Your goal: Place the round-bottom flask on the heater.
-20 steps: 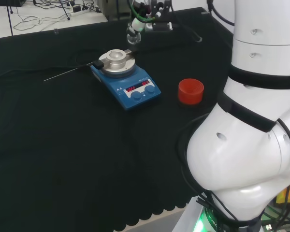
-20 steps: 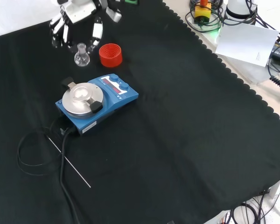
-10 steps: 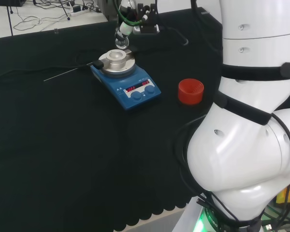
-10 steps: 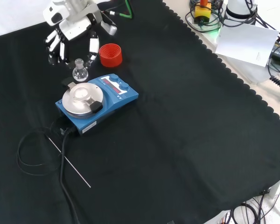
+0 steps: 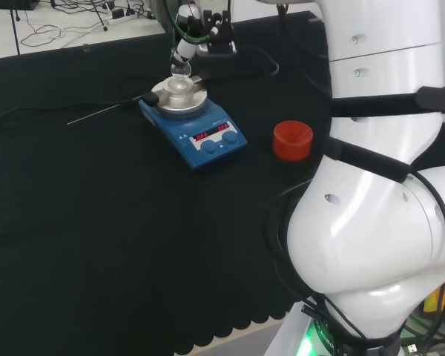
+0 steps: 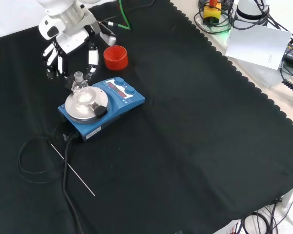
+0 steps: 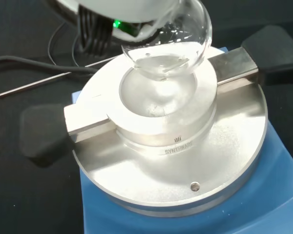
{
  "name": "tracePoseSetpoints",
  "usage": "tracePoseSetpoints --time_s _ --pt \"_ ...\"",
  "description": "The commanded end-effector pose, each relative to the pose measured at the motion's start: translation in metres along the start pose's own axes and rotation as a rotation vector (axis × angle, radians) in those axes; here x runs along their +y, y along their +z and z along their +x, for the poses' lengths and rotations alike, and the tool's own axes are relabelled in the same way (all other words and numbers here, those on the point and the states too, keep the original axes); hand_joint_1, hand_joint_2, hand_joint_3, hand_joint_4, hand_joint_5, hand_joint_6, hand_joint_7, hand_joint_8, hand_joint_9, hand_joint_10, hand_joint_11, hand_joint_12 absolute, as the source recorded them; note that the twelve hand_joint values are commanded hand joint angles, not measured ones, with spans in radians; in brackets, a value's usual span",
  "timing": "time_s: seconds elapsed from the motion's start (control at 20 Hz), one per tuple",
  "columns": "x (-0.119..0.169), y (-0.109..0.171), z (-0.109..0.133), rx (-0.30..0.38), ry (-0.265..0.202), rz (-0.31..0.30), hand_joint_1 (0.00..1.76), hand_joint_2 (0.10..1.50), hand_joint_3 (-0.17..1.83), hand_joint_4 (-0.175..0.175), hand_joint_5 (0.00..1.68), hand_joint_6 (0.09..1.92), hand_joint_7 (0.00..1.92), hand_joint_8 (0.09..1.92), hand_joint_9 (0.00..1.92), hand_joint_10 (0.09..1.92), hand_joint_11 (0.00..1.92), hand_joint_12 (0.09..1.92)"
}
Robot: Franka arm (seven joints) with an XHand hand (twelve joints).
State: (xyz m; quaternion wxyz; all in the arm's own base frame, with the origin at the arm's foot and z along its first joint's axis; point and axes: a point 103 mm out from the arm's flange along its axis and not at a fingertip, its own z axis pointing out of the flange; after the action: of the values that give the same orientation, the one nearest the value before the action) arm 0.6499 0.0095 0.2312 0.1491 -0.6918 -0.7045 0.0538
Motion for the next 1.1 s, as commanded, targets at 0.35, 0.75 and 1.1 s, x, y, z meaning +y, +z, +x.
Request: tracePoseSetpoints --time_s 0.35,0.75,1.1 --pt "0.008 0.016 -0.003 0.017 -0.003 0.047 1.10 0.69 0.76 0.083 1.11 1.00 0.30 0.66 0.62 0.60 0.18 1.39" --pt "0.011 0.022 0.001 0.034 -0.008 0.052 1.10 0.69 0.76 0.081 1.11 1.00 0.30 0.67 0.62 0.60 0.18 1.39" --pt "0.008 0.026 0.003 0.028 -0.029 0.083 1.01 0.74 0.53 0.010 0.93 0.89 0.19 0.68 0.45 0.68 0.03 1.43"
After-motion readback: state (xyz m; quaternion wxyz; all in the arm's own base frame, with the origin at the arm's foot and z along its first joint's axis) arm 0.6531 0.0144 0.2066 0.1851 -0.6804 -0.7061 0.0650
